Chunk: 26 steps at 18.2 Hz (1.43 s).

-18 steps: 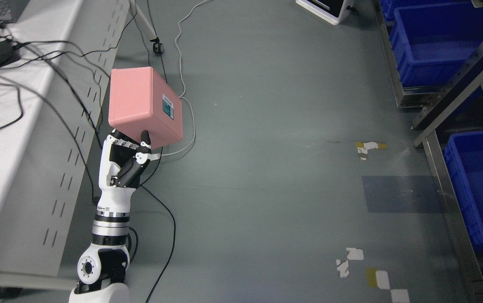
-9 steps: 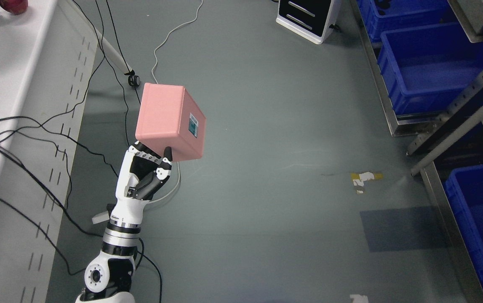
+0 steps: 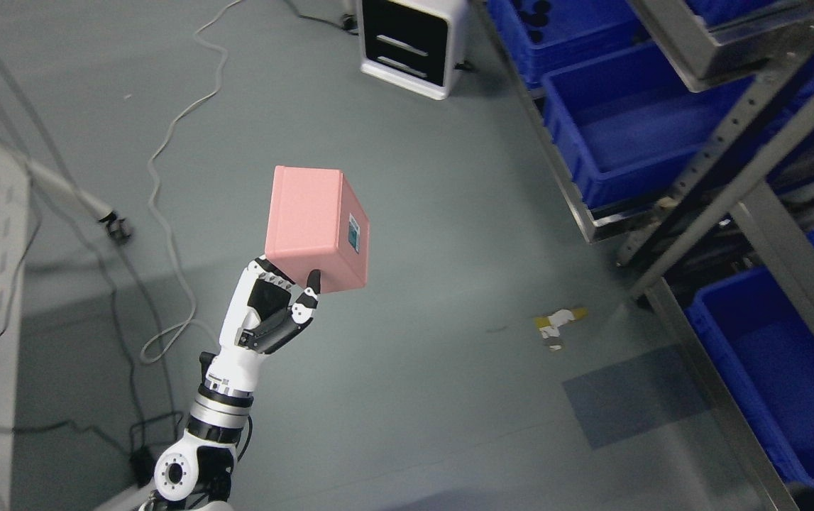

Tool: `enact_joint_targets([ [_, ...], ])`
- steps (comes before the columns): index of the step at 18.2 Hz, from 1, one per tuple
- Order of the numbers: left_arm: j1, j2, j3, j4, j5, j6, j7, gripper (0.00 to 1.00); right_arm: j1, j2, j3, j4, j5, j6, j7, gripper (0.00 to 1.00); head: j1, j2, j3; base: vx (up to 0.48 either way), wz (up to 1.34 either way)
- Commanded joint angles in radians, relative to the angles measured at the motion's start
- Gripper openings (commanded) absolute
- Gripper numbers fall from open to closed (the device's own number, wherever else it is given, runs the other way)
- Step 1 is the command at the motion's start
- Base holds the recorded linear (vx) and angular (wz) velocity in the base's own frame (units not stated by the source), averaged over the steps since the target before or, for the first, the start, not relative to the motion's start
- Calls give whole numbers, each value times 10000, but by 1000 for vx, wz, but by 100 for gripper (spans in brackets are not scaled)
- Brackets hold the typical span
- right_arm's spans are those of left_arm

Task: Place storage box into left shelf container
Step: 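Hold the pink box aloft in the left hand while turning to the shelf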

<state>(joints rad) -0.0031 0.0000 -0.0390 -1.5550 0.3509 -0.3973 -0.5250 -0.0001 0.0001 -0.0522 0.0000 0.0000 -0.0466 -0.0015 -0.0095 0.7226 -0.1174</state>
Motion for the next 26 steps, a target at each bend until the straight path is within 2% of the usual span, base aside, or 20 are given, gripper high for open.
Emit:
enact_joint_targets([
  [1,657,174,-1217,302,-316,-122,-301,6,-30,-175,1,-174,-215,-25,-16,100,0,0,0,311,-1139],
  [4,981,174,-1634,348,-747,-488,-793,6,-30,-175,1,-174,-215,-40,-16,100,0,0,0,322,-1144],
  [12,707,174,-1635,363,-732,-829,-978,5,-30,-175,1,-174,-215,-40,-1,100,0,0,0,196,-1150],
  [15,-380,174,-1252,898,-748,-660,-963,5,-30,-175,1,-174,-215,-25,-16,100,0,0,0,141,-811],
  [22,-2835,174,-363,2937,-961,689,-947,5,-30,-175,1,-174,-215,-25,-1,100,0,-1,0,82,-619],
  [26,-4154,174,-193,4259,-1513,644,-978,5,-45,-175,1,-174,-215,-25,-16,100,0,-4,0,44,-425],
])
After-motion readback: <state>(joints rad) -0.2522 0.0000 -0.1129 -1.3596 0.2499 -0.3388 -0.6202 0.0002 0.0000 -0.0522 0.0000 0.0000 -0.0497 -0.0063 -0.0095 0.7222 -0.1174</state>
